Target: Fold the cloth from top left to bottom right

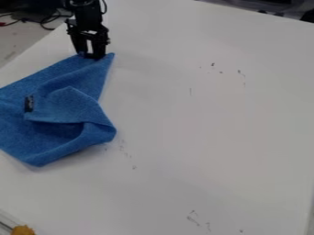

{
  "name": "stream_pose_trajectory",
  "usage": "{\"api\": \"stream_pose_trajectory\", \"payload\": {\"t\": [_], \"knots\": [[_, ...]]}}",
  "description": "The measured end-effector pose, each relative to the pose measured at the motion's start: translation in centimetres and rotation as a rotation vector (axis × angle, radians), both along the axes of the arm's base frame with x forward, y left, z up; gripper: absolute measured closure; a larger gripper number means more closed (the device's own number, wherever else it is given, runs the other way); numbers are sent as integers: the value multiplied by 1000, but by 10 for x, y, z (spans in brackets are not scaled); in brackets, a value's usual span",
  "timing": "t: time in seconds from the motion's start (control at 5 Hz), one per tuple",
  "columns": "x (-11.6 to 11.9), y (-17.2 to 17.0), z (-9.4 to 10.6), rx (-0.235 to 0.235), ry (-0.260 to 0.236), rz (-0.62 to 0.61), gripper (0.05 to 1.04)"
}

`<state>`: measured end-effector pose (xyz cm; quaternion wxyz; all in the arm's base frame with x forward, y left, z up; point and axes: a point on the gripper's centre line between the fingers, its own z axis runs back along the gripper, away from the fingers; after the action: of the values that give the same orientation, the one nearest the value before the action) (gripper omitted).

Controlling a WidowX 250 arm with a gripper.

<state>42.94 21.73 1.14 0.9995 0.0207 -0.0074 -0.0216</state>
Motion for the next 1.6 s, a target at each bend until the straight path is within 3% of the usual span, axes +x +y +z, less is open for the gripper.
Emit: {"api": "stream_pose_trajectory", "payload": {"t": [0.2, 0.4, 0.6, 0.8, 1.0, 1.2, 1.6], "knots": [[0, 0, 3, 11, 13, -28, 649], [-3, 0, 8, 33, 10, -39, 834], [-8, 0, 44, 86, -67, -28, 977], [-26, -7, 94, 140, -167, -4, 1025], [-63, -15, 122, 151, -216, 60, 1029], [-111, -14, 127, 116, -218, 162, 1029], [-198, -33, 77, -26, -83, 292, 1013]]}}
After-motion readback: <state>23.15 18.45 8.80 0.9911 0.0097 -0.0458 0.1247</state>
